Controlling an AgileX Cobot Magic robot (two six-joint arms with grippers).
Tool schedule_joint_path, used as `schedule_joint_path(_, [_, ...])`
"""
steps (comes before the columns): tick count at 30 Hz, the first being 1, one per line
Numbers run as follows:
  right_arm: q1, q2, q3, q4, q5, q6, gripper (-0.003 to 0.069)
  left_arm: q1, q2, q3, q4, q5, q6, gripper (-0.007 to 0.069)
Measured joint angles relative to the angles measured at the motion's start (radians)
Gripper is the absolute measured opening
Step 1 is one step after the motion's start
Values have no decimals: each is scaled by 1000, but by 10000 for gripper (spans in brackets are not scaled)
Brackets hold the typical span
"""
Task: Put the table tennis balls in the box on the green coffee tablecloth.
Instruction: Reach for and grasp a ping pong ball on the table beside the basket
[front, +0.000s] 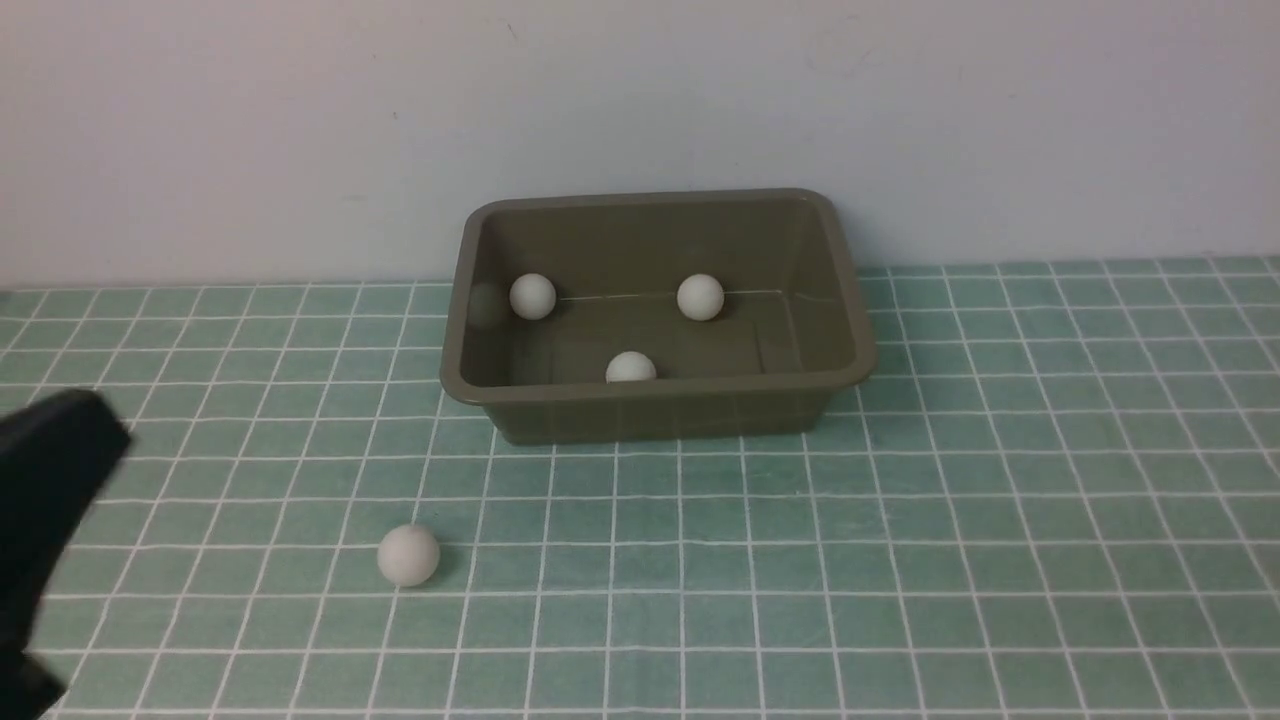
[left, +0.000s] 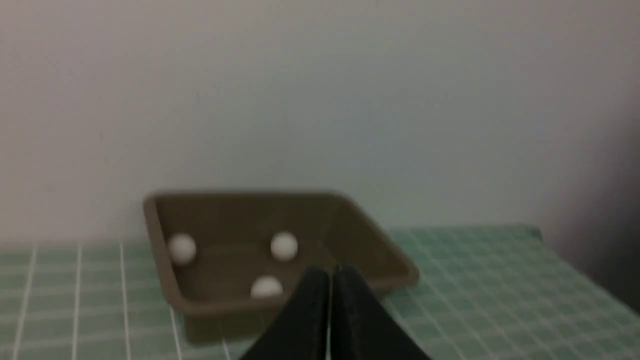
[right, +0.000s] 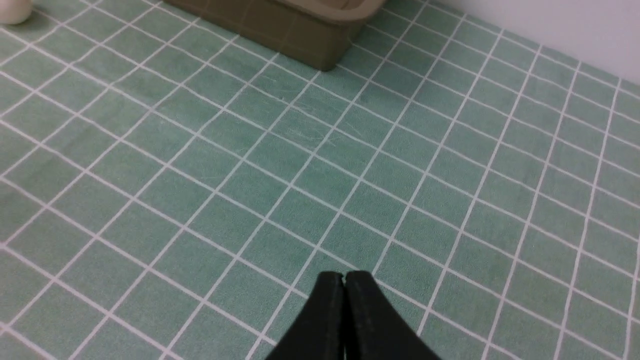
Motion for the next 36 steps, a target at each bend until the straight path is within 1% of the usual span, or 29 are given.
schedule_joint_path(4, [0, -48, 4, -2, 40, 32, -15, 0, 274, -97, 64, 70, -1, -4])
schedule_joint_path(5, [0, -51, 5, -2, 46, 44, -15, 0, 377, -137, 101, 83, -2, -4])
schedule_joint_path(7, [0, -51, 5, -2, 53, 63, -15, 0, 496, -192, 171, 95, -18, -4])
schedule_joint_path(8, [0, -51, 5, -2, 56, 71, -15, 0, 571, -228, 224, 103, -46, -4])
schedule_joint_path(12, [0, -51, 5, -1, 58, 93, -15, -2, 760, -322, 370, 125, -145, -4])
schedule_joint_path(16, [0, -51, 5, -1, 58, 98, -15, -62, 886, -360, 476, 116, -206, -4])
schedule_joint_path(18, [0, -51, 5, -1, 58, 99, -15, -138, 939, -367, 547, 80, -240, -4])
schedule_joint_path(21, [0, -51, 5, 1, 58, 103, -15, -206, 985, -383, 635, 33, -338, -1])
schedule_joint_path(22, [0, -51, 5, 4, 58, 104, -15, -239, 1006, -403, 701, 24, -385, -1])
schedule_joint_path(24, [0, -51, 5, 15, 58, 107, -15, -287, 1053, -450, 853, 24, -549, -1])
schedule_joint_path(25, [0, -51, 5, 21, 58, 107, -15, -307, 1079, -479, 971, 45, -644, -1])
schedule_joint_path(27, [0, -51, 5, 24, 58, 107, -15, -328, 1108, -510, 1076, 81, -751, -1])
schedule_joint_path(30, [0, -51, 5, 26, 58, 107, -15, -370, 1152, -554, 1288, 147, -925, 11])
schedule_joint_path(32, [0, -51, 5, 26, 58, 107, -15, -397, 1164, -564, 1338, 160, -969, 27])
schedule_joint_path(36, [0, -51, 5, 26, 58, 108, -15, -446, 1168, -568, 1341, 170, -983, 72])
